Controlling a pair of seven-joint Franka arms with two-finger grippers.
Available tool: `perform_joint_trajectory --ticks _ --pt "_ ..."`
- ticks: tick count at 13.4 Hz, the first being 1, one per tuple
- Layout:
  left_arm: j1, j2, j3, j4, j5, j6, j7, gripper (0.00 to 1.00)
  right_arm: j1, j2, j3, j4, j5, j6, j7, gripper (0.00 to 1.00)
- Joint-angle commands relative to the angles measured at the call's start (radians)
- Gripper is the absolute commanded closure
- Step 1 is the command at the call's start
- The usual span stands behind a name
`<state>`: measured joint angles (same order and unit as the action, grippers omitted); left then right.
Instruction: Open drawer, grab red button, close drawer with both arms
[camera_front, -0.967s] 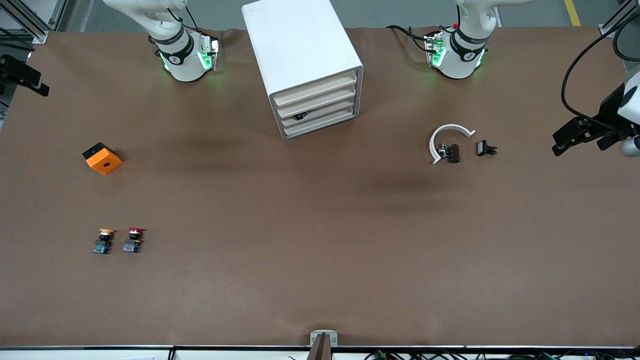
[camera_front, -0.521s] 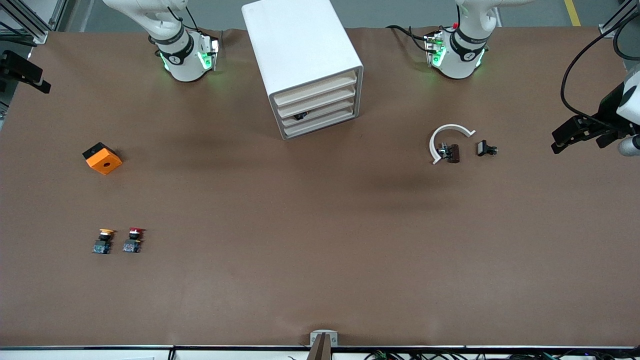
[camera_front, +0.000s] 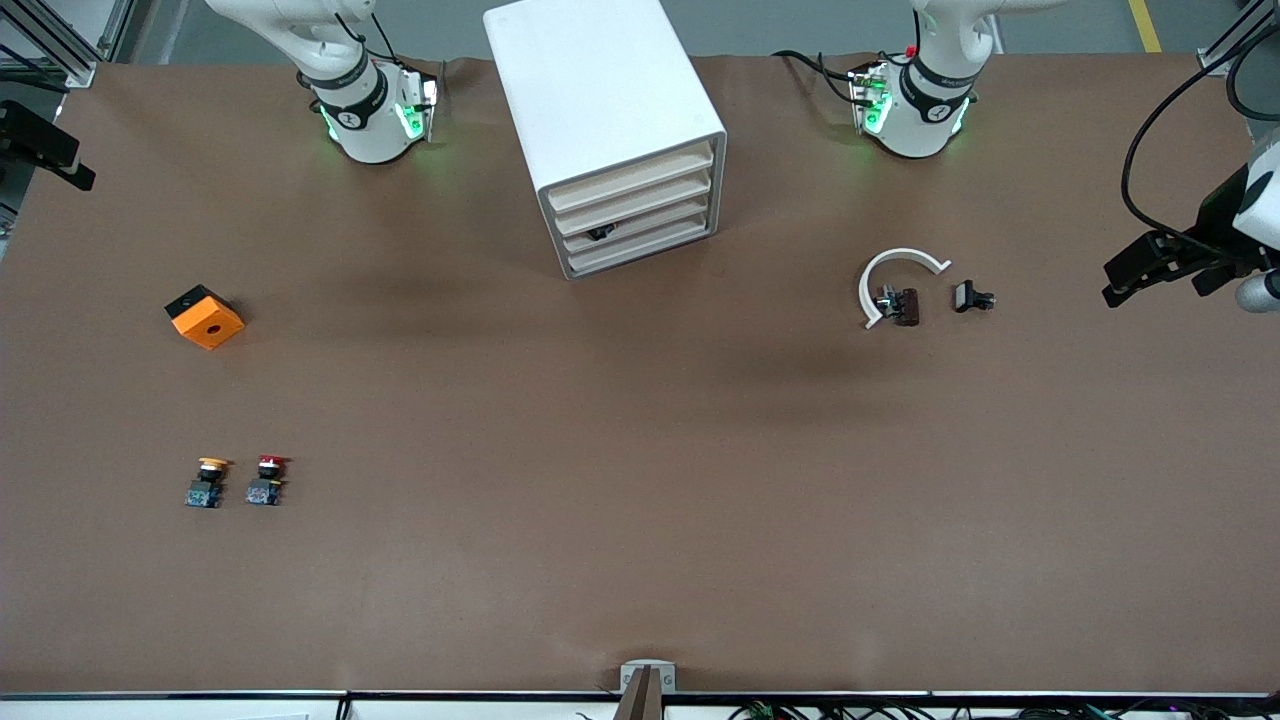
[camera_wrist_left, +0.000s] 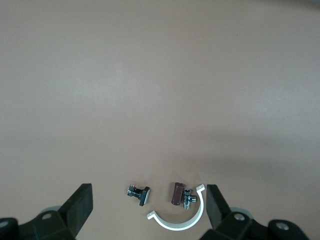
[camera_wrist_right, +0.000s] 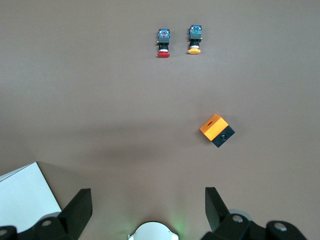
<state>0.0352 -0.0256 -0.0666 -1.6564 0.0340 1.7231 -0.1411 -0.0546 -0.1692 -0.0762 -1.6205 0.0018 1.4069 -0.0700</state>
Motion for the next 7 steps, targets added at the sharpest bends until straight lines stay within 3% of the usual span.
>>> perform_joint_trajectory --ticks 1,7 --pt "-0.003 -0.01 0.008 0.006 -0.026 -0.02 0.015 0.0 0.005 -0.036 -0.007 -0.03 0.003 0.018 -0.002 0.0" --pt "-0.001 -0.01 0.01 0.004 -0.031 -0.02 0.017 0.0 0.009 -0.043 -0.005 -0.033 0.006 0.012 -0.001 0.0"
